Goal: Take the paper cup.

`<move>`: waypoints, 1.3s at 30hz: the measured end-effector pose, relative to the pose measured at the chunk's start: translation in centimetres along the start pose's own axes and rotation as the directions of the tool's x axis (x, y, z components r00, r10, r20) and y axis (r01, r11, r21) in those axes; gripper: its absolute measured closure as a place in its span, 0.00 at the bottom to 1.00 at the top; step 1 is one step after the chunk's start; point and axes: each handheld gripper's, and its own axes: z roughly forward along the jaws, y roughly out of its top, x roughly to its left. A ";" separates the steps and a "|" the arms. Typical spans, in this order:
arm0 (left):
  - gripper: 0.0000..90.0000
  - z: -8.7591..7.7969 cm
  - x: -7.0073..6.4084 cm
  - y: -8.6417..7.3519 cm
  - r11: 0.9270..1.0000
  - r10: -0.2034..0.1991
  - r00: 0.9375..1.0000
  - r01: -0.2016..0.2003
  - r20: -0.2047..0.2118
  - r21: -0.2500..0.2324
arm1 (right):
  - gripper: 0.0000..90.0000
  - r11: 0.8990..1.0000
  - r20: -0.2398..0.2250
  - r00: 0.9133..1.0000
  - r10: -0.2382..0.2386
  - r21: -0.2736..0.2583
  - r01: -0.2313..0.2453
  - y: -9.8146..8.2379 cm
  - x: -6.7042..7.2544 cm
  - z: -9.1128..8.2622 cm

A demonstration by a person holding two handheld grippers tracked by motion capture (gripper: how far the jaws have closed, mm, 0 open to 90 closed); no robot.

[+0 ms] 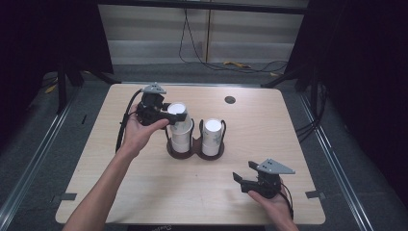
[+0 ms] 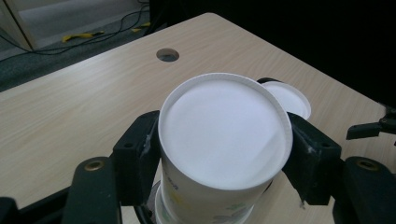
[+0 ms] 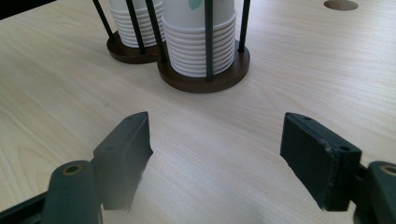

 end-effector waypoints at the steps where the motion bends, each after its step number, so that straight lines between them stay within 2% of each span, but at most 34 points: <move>1: 0.38 -0.1 -0.1 0.1 1.000 -0.001 1.000 0.001 -0.001 -0.004 | 0.27 1.000 -0.001 1.000 0.000 -0.001 0.000 0.0 0.0 0.0; 7: 0.38 -0.6 -0.2 0.5 1.000 0.008 1.000 -0.008 -0.002 -0.028 | 0.27 1.000 0.000 1.000 -0.001 -0.001 0.001 0.0 0.0 0.0; 14: 0.38 -1.7 -0.1 0.8 0.997 0.001 1.000 -0.002 -0.008 -0.071 | 0.27 1.000 -0.003 1.000 -0.002 0.001 0.002 0.0 0.0 0.0; 19: 0.38 -2.4 -0.3 1.0 0.996 0.016 1.000 -0.017 -0.011 -0.087 | 0.27 1.000 -0.002 1.000 -0.003 0.000 0.003 0.0 0.0 0.0; 23: 0.38 -3.2 -0.8 0.6 0.993 0.018 0.999 -0.014 0.029 -0.119 | 0.27 1.000 -0.007 1.000 -0.002 -0.005 0.002 0.0 0.0 -0.1; 32: 0.38 -4.8 -2.5 -0.6 0.989 0.075 0.996 -0.069 0.046 -0.129 | 0.25 1.000 -0.024 1.000 -0.007 -0.027 0.006 0.1 0.2 -0.1; 34: 0.38 -4.8 -3.0 -1.0 0.989 0.093 0.994 -0.086 0.051 -0.121 | 0.24 1.000 -0.026 1.000 -0.006 -0.030 0.005 0.1 0.2 -0.1; 35: 0.38 -4.6 -3.6 -1.5 0.988 0.120 0.992 -0.115 0.042 -0.107 | 0.22 0.999 -0.037 0.999 -0.008 -0.037 0.006 0.1 0.2 -0.1; 37: 0.38 -4.6 -3.8 -1.8 0.987 0.127 0.991 -0.122 0.045 -0.102 | 0.22 0.999 -0.040 0.999 -0.007 -0.036 0.005 0.2 0.3 -0.2; 39: 0.38 -4.4 -4.3 -2.2 0.986 0.140 0.988 -0.133 0.063 -0.099 | 0.19 0.999 -0.064 0.998 -0.012 -0.035 0.010 0.2 0.4 -0.1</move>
